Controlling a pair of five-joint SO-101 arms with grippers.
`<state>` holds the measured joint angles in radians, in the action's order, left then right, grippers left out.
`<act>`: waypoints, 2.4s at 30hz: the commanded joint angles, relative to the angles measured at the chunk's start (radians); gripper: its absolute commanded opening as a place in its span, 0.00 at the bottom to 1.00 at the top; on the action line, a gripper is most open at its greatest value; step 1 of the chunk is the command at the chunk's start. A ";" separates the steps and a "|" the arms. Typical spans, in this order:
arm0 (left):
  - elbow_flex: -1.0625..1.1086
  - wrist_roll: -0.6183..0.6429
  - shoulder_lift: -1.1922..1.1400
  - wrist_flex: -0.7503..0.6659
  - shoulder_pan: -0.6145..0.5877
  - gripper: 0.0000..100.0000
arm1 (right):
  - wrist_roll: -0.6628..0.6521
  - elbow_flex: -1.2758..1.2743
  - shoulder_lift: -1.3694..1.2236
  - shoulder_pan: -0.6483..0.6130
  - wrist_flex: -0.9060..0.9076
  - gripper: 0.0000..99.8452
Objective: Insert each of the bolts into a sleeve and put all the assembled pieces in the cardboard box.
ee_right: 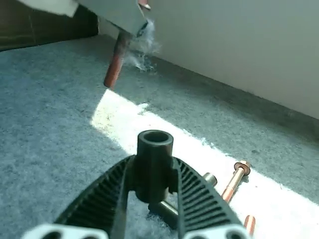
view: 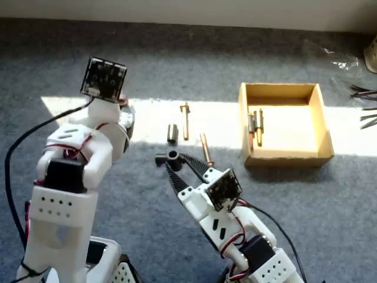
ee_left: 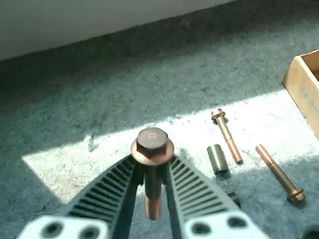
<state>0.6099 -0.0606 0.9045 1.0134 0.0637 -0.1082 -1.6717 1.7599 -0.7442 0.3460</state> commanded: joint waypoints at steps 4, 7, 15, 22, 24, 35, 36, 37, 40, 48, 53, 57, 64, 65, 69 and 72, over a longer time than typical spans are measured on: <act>0.036 0.009 0.148 -0.066 0.105 0.00 | 0.009 -0.107 0.012 -0.010 -0.102 0.00; 0.042 0.086 0.168 -0.092 0.147 0.00 | 0.009 -0.124 0.004 -0.010 -0.108 0.00; 0.090 0.181 0.171 -0.190 0.154 0.00 | 0.009 -0.124 0.001 -0.012 -0.108 0.00; 0.084 0.400 0.173 -0.192 0.154 0.00 | 0.114 -0.122 0.001 -0.008 -0.107 0.00; 0.084 0.456 0.173 -0.193 0.153 0.00 | 0.170 -0.125 0.001 -0.005 -0.107 0.00; 0.007 0.471 0.173 -0.195 0.189 0.00 | 0.172 -0.124 0.001 -0.012 -0.058 0.00; 0.007 0.471 0.173 -0.195 0.206 0.00 | 0.172 -0.124 0.001 -0.012 -0.058 0.00; 0.007 0.470 0.173 -0.193 0.223 0.00 | 0.172 -0.124 0.001 -0.013 -0.061 0.00; 0.015 0.463 0.194 -0.193 0.282 0.00 | 0.170 -0.125 0.004 -0.031 -0.062 0.00; 0.117 0.296 0.381 -0.199 0.357 0.00 | 0.158 -0.125 0.010 -0.031 -0.062 0.00; 0.176 0.296 0.433 -0.199 0.364 0.00 | 0.052 -0.124 0.012 -0.031 -0.064 0.00; 0.186 0.298 0.438 -0.192 0.375 0.00 | 0.052 -0.124 0.012 -0.028 -0.090 0.00; 0.219 0.298 0.443 -0.186 0.409 0.00 | -0.037 -0.124 0.010 -0.027 -0.097 0.00; 0.220 0.298 0.443 -0.184 0.409 0.00 | -0.040 -0.124 0.010 -0.027 -0.097 0.00; 0.214 0.298 0.444 -0.146 0.406 0.00 | -0.046 -0.124 0.010 -0.027 -0.097 0.00; 0.217 0.298 0.444 -0.144 0.403 0.00 | -0.046 -0.124 0.010 -0.025 -0.097 0.00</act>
<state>0.8339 0.2585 1.3357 0.8692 0.4611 -0.1404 -1.6717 1.7599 -0.7656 0.2785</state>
